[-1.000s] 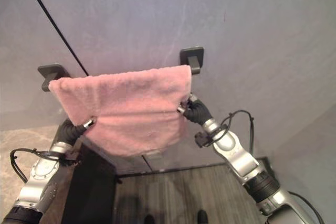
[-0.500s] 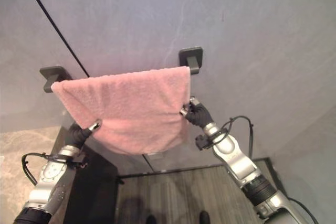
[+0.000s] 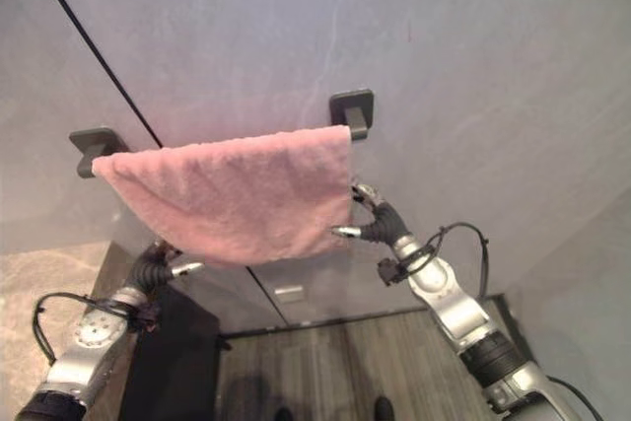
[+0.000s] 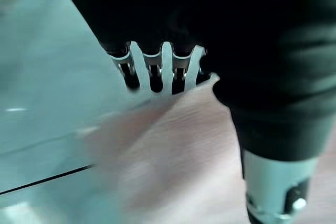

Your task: Put brush and paste in cup on sink, flatten towel.

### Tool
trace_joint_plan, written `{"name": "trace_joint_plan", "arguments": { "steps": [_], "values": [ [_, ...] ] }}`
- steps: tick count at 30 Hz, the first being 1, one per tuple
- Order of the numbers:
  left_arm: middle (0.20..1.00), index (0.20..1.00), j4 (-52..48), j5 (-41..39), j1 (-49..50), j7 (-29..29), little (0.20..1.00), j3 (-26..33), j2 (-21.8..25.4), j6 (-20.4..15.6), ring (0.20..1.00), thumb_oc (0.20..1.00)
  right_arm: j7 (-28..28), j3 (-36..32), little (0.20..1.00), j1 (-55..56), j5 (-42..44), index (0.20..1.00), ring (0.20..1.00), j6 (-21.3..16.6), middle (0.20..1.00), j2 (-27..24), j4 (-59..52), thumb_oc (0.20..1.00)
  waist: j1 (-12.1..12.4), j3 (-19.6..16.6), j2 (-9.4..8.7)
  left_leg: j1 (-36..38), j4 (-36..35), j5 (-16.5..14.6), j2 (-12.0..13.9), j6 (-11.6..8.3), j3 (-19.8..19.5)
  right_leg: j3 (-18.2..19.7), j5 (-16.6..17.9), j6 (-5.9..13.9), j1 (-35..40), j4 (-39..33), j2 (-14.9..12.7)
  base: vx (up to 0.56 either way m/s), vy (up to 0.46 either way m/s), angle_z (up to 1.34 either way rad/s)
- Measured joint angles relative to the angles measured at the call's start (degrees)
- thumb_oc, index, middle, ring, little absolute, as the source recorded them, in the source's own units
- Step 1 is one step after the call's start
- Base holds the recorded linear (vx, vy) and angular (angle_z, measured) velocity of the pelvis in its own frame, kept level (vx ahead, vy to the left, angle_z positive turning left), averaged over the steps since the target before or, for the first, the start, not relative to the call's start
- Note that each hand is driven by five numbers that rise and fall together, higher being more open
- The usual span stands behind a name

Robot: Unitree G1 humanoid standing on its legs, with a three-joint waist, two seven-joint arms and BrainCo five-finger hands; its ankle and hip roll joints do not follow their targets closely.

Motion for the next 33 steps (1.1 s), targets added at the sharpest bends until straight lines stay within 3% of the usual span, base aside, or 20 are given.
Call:
{"name": "trace_joint_plan", "arguments": {
  "steps": [5,7,9,17,18,21,23,26,33],
  "values": [
    [1.0,1.0,15.0,1.0,-1.5,0.8,1.0,-1.1,-11.3,1.8,1.0,1.0,-1.1,-0.5,1.0,1.8,-1.5,1.0,1.0,1.4,1.0,0.5,12.4,1.0,-0.6,-0.3,0.09,0.0,0.0,0.0,0.2,-0.01,0.0,0.0,-0.1,-0.08,0.1,0.0,0.2,-0.01,-0.034,0.0],
    [1.0,1.0,23.2,-1.2,-2.3,1.6,1.0,-0.7,-16.2,2.0,1.0,1.0,-1.2,-2.9,1.0,3.5,2.0,1.0,1.0,1.0,1.0,3.5,17.9,1.0,-1.4,-0.5,-0.14,0.5,0.0,0.0,0.3,-0.03,0.0,-0.1,-0.1,-0.16,0.4,0.0,0.3,-0.03,-0.046,-0.01],
    [1.0,1.0,27.8,-0.9,-2.5,2.4,1.0,-1.0,-18.3,3.2,1.0,1.0,-1.2,-2.6,1.0,4.7,3.4,1.0,1.0,2.2,1.0,4.3,21.7,1.0,-2.2,-0.4,-0.29,1.0,0.0,0.0,0.4,0.02,0.2,0.1,-0.2,-0.22,0.7,0.0,0.4,-0.02,-0.029,-0.03],
    [1.0,1.0,41.5,5.9,-3.5,4.5,1.0,-1.1,-19.6,4.7,1.0,1.0,0.0,-2.9,1.0,5.7,3.1,1.0,1.0,2.8,1.0,6.7,44.4,1.0,-2.9,-1.9,-0.49,1.3,0.0,-0.6,0.7,0.17,2.2,1.8,-0.1,-0.36,-0.1,0.0,0.7,-0.01,-0.045,-0.13],
    [1.0,1.0,43.6,7.8,-3.0,4.4,1.0,-1.0,-20.4,5.0,1.0,1.0,0.5,-2.9,1.0,5.9,2.0,1.0,1.0,3.5,1.0,8.4,51.6,1.0,-2.6,-2.8,-0.55,1.5,0.0,-0.8,0.8,0.11,2.8,2.2,-0.1,-0.45,-0.1,0.0,0.9,0.01,-0.025,-0.17],
    [1.0,1.0,45.9,9.5,-2.0,4.4,1.0,-1.0,-20.8,5.5,1.0,1.0,1.2,-4.7,1.0,7.9,-0.9,1.0,1.0,3.9,1.0,10.1,58.2,1.0,-2.7,-2.9,-0.6,1.8,-0.1,-1.0,1.0,0.11,2.9,2.3,-0.2,-0.64,-0.1,0.0,1.1,0.02,-0.035,-0.08],
    [1.0,1.0,49.4,12.5,-2.0,4.6,1.0,-0.9,-20.9,5.8,1.0,1.0,1.2,-4.9,1.0,8.6,-7.7,1.0,1.0,5.0,1.0,10.9,64.5,1.0,-2.6,-3.3,-0.51,1.8,0.0,-1.1,1.3,0.0,2.9,2.2,-0.3,-0.85,0.0,0.0,1.4,0.01,-0.016,0.0],
    [1.0,1.0,50.8,14.1,-0.1,5.0,1.0,0.1,-20.8,7.0,1.0,1.0,0.2,-4.1,1.0,12.0,-14.3,1.0,1.0,5.5,1.0,9.1,62.0,1.0,-2.8,-3.7,-0.18,1.3,0.0,-1.2,1.8,-0.06,2.9,2.3,-0.3,-1.12,-0.7,0.0,1.9,0.0,-0.011,-0.01],
    [1.0,1.0,50.1,12.3,2.2,5.2,1.0,3.8,-20.9,6.5,1.0,1.0,0.1,-7.0,1.0,16.4,-12.8,1.0,1.0,4.1,1.0,8.7,58.0,1.0,-2.7,-4.1,0.46,0.8,0.0,-1.2,2.2,-0.17,2.9,2.2,-0.5,-1.55,-1.1,0.0,2.3,0.0,0.0,0.0]
  ]
}}
